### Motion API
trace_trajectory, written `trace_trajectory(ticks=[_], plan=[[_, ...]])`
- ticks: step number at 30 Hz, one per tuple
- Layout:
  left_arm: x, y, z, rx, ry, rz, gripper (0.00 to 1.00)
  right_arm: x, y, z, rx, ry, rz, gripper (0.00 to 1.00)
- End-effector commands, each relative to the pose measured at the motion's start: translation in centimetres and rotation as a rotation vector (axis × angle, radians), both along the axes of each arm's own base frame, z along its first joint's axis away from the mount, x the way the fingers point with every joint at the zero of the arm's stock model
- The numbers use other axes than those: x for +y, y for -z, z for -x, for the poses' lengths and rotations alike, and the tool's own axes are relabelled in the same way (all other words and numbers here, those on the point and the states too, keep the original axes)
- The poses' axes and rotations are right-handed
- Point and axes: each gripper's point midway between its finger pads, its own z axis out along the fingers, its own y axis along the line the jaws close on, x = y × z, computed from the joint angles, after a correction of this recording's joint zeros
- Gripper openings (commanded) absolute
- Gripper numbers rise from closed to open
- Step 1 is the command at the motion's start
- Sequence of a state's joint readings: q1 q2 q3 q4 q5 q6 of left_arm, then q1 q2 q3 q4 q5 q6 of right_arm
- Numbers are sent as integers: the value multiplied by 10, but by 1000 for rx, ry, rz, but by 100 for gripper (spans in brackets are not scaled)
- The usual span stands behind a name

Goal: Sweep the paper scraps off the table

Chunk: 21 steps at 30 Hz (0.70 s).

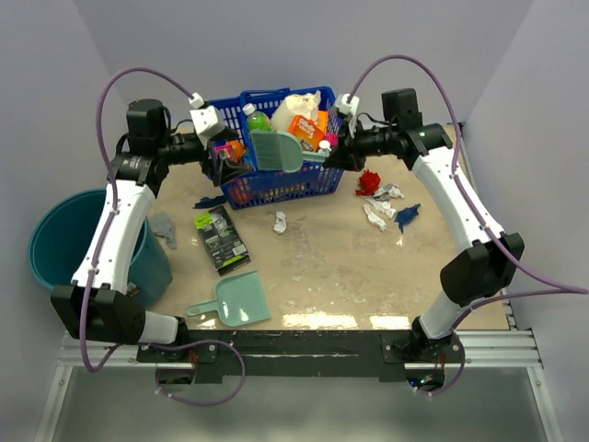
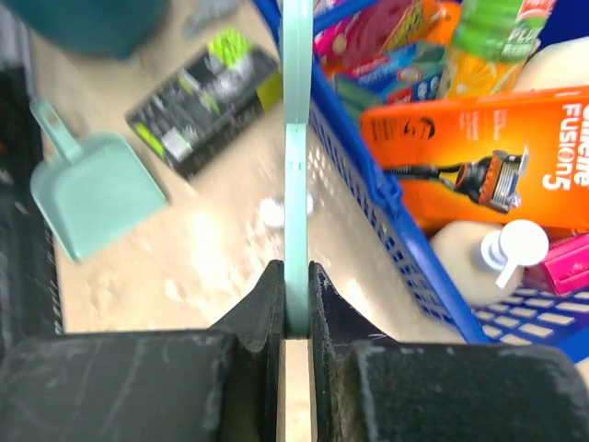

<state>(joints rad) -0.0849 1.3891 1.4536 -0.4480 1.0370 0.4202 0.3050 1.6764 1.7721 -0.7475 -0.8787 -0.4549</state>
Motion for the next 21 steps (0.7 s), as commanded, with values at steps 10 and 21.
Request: trace_trajectory(ticks=[10,21], plan=[[-43,-2,41,-203,285,-167,86,21,-9,47,-279,-167,230,0],[-54,15,55,-77,352,-180,31,33,-29,42,-299,-166,172,0]])
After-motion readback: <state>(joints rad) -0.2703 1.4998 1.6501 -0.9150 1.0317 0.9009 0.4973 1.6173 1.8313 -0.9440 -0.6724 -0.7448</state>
